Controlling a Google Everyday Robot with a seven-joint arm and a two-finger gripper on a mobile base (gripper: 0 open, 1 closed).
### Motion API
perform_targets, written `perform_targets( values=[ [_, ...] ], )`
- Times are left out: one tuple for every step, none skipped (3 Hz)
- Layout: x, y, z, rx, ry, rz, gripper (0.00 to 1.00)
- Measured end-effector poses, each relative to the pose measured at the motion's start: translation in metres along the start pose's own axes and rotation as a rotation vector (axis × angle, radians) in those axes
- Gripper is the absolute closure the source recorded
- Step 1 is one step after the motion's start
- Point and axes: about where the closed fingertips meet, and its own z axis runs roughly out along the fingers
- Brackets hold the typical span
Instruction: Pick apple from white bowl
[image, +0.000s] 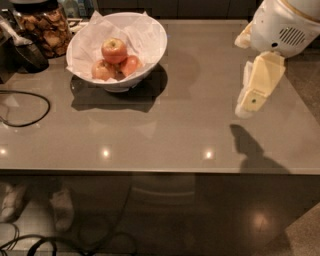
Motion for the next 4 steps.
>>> perform_targets(
  values=[
    [-0.041,-0.021,0.006,-0.058,-0.071,-0.048,0.00],
    [-0.048,-0.027,0.002,-0.032,-0.090,-0.052,0.00],
    [-0.067,-0.040,0.017,-0.011,-0.175,-0.005,0.00],
    [-0.093,-0.066,0.026,0.018,-0.292,0.039,0.00]
  ],
)
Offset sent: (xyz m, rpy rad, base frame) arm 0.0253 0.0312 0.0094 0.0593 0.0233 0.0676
